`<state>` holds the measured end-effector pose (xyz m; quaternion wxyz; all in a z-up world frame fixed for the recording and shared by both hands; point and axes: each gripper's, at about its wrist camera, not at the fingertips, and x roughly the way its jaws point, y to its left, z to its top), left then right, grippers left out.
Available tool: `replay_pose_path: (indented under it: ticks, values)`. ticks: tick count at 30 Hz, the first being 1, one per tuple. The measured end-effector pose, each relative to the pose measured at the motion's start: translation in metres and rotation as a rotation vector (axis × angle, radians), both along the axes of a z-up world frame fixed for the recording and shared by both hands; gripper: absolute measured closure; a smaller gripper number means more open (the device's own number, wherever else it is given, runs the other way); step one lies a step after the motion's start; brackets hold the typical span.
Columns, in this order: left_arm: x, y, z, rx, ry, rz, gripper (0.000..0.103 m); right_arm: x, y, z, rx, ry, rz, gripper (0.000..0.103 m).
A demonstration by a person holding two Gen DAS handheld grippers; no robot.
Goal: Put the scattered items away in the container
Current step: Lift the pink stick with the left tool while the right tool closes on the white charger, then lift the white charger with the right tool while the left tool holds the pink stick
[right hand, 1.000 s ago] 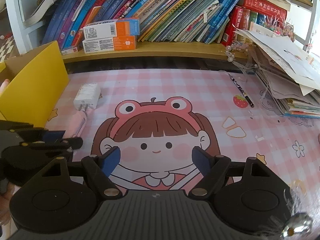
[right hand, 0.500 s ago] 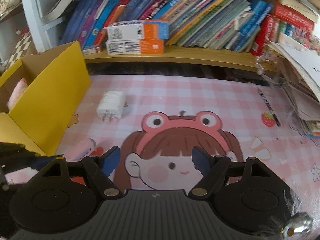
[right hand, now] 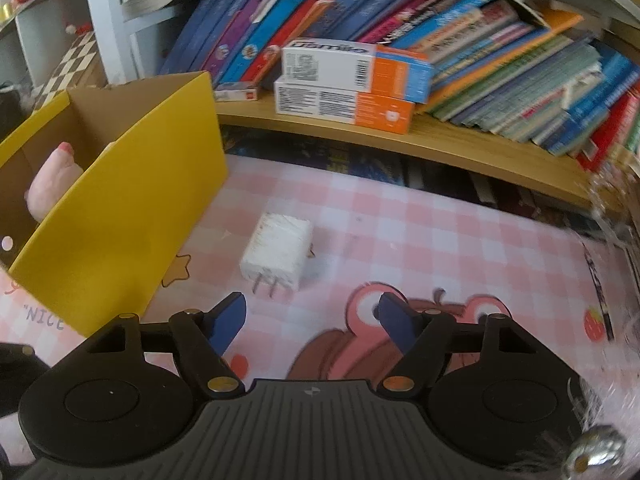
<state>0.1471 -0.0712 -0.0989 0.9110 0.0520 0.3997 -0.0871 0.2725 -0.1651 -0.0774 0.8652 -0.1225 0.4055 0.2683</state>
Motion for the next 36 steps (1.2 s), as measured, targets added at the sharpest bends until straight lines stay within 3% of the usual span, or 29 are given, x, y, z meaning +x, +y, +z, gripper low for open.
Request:
replay_pose_path:
  ticks: [23, 36]
  values:
    - [0.006, 0.007, -0.009, -0.023, 0.000, 0.006, 0.085, 0.033, 0.036, -0.022, -0.024, 0.052, 0.042, 0.033]
    - [0.007, 0.009, -0.009, -0.021, -0.001, 0.009, 0.085, 0.043, 0.053, -0.032, -0.039, 0.069, 0.045, 0.055]
